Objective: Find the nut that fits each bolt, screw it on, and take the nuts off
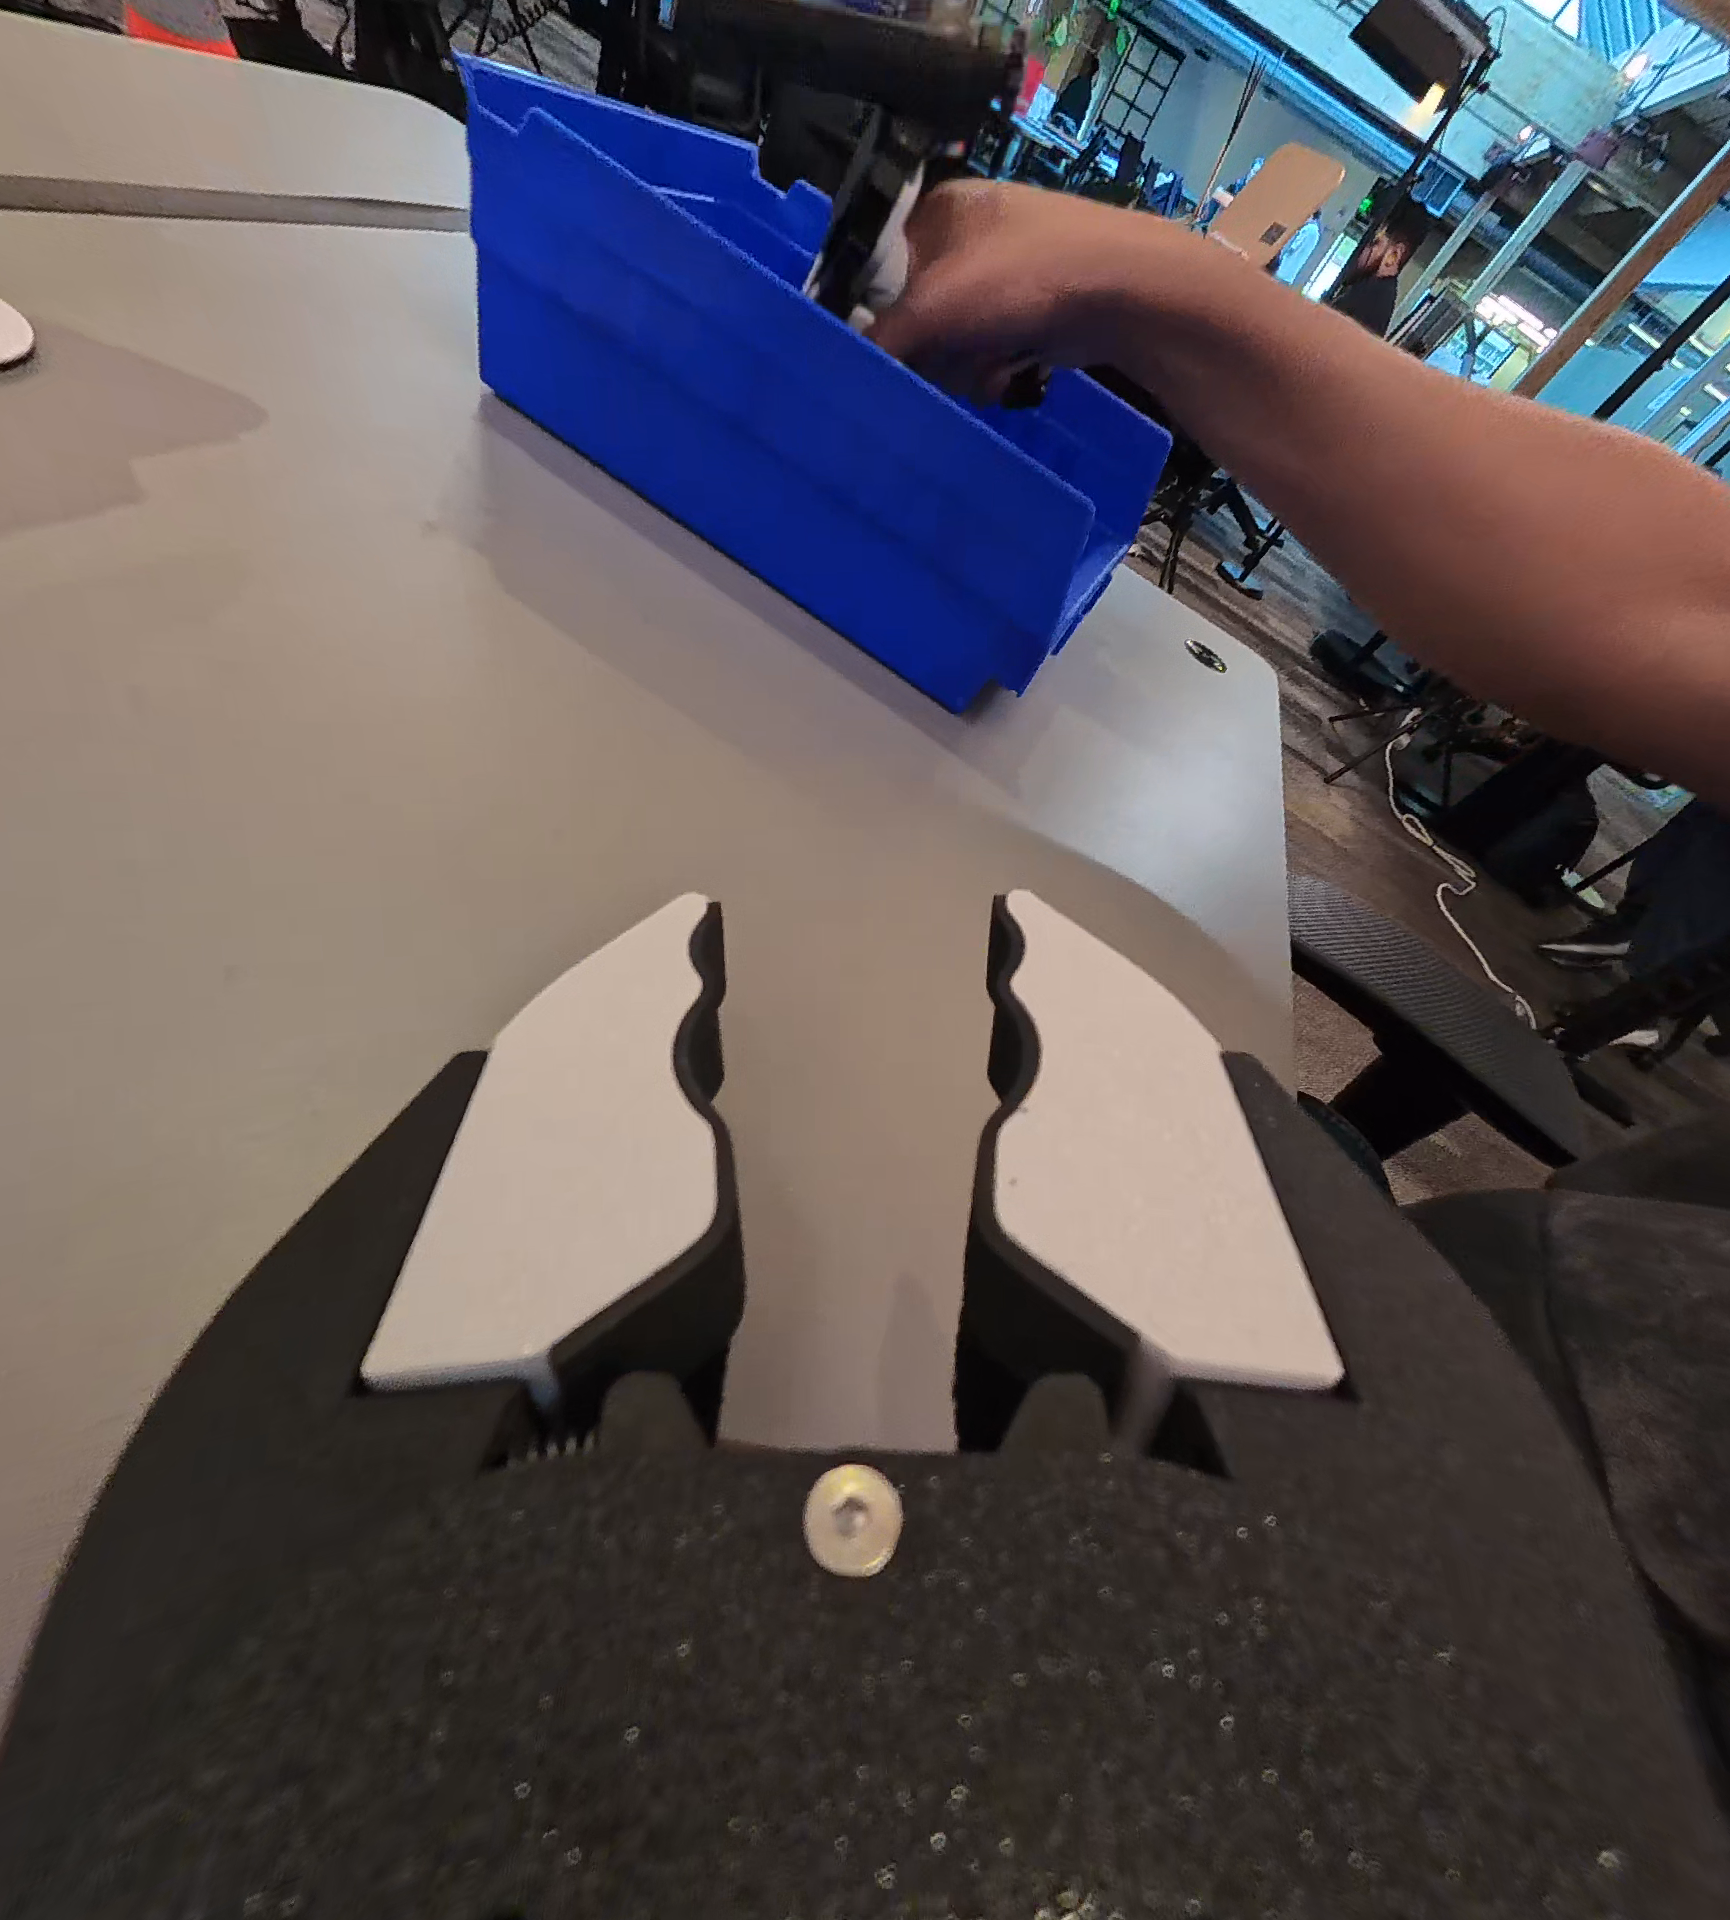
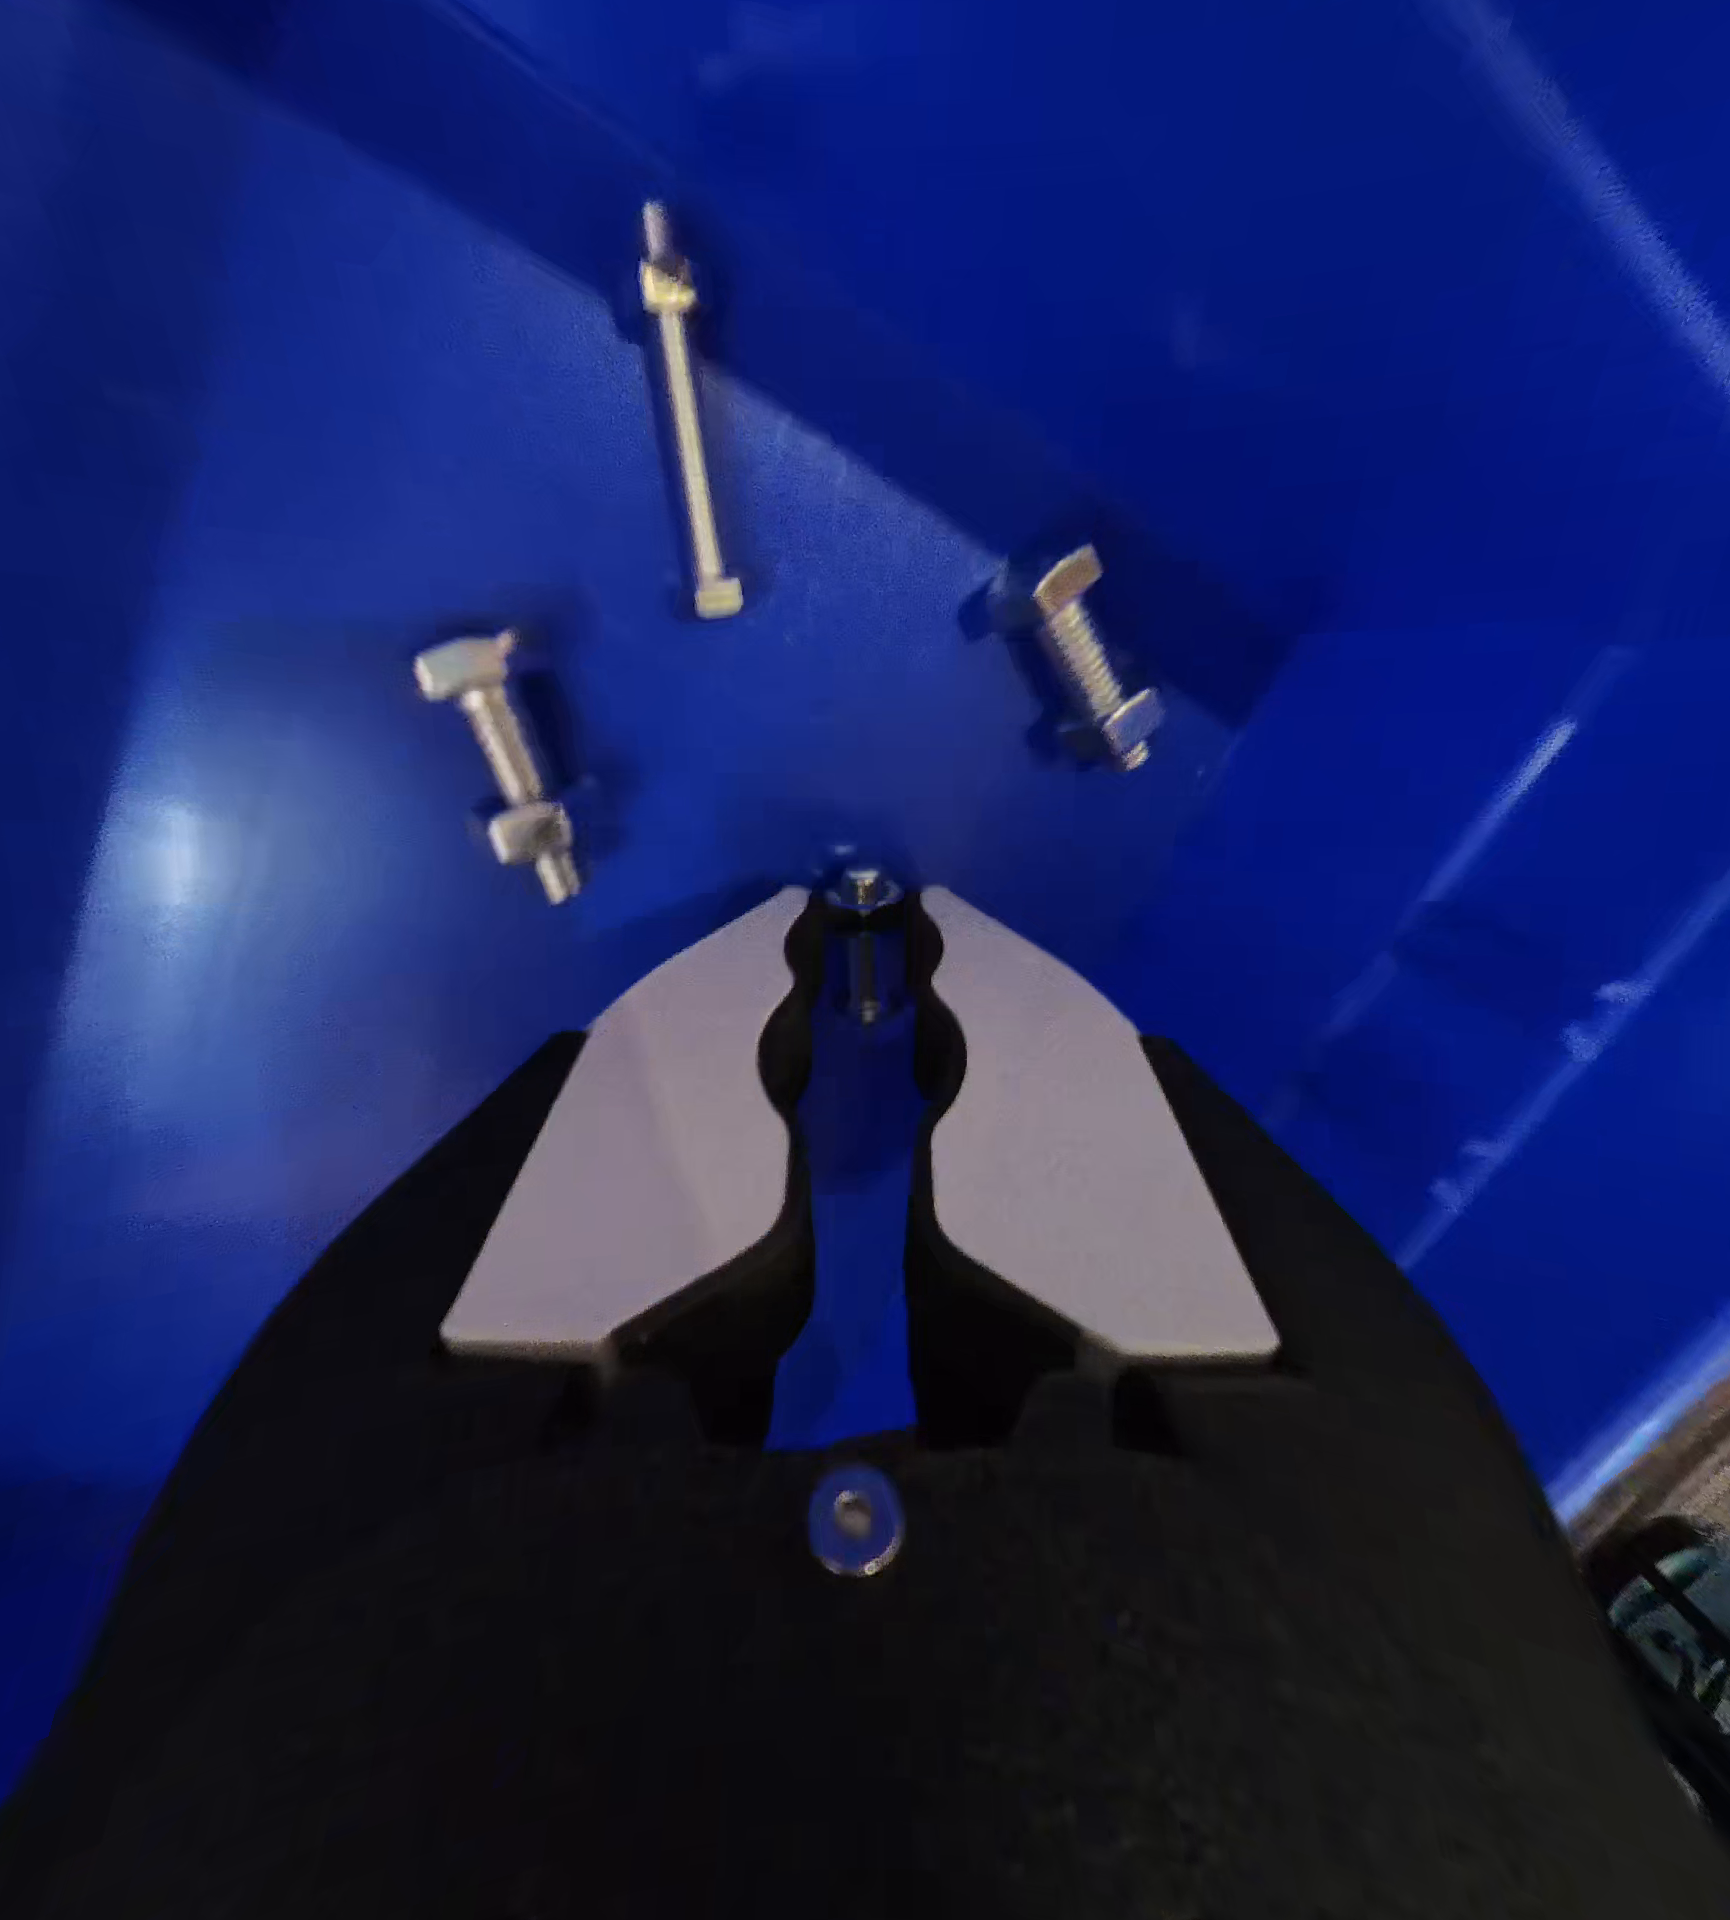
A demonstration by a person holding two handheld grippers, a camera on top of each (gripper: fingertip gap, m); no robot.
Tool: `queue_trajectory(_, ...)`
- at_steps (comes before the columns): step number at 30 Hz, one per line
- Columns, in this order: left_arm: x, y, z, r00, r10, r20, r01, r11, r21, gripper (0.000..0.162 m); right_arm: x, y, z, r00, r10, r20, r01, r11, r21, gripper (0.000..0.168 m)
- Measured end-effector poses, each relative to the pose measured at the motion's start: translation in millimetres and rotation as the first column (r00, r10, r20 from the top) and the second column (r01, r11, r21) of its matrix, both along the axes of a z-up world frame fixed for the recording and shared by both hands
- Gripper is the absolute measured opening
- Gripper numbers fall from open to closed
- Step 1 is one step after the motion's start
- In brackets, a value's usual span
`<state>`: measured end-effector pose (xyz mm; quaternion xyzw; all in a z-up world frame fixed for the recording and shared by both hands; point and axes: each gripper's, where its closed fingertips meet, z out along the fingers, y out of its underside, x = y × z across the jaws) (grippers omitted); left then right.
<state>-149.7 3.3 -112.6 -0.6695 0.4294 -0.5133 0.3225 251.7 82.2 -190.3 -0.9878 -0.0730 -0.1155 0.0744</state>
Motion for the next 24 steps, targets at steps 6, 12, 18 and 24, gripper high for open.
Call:
queue_trajectory(6, -1, 0, -5, 1.0, -0.017, -0.024, 0.017, 1.0, -0.015, 0.048, 10, 5, 11, 0.997, -0.027, 0.075, 0.027, 1.0, -0.005, 0.025)
queue_trajectory(12, -2, 4, -6, 0.997, 0.024, -0.069, -0.021, 0.999, 0.043, 0.048, -100, 1, 135, 0.976, 0.189, -0.108, -0.087, 0.794, 0.601, 0.039)
queue_trajectory(18, 3, 5, -12, 0.987, 0.094, -0.133, -0.083, 0.992, 0.09, 0.049, -337, -93, 177, 0.383, 0.791, -0.476, 0.117, 0.47, 0.875, 0.032)
queue_trajectory(24, 9, -13, 3, 0.983, 0.088, -0.158, -0.057, 0.98, 0.189, 0.051, -378, -96, 114, 0.387, 0.851, -0.355, 0.048, 0.366, 0.929, 0.029)
